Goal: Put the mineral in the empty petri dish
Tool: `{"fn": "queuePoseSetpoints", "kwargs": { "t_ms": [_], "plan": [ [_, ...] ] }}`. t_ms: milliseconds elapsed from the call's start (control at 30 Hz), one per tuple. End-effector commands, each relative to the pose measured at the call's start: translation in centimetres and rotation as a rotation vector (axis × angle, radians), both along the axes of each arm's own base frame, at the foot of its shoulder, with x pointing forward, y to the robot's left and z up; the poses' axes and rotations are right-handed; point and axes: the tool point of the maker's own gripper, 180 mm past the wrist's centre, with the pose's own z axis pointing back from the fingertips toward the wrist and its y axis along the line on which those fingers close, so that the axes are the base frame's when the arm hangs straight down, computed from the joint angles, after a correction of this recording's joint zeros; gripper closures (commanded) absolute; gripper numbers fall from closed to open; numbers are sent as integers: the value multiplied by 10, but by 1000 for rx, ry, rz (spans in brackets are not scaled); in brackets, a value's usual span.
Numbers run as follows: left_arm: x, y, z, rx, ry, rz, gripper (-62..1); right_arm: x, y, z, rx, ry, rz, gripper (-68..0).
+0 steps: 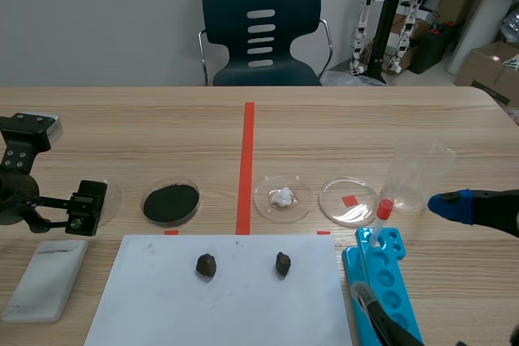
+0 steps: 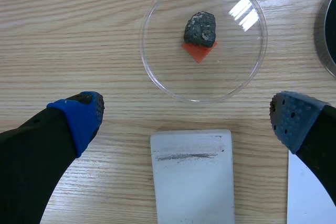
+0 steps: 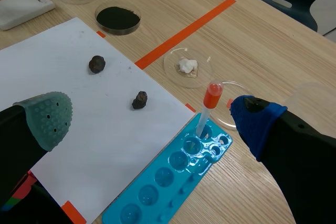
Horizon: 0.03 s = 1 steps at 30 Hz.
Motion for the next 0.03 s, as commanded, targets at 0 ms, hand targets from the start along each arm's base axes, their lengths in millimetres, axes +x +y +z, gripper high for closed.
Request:
{"fn": "queuePoseSetpoints", "kwargs": {
  "t_ms": [0],
  "plan": [
    [7,4,8,5,-31,9,-623,4,0,5,10,-22,-5,-638]
  ]
}}
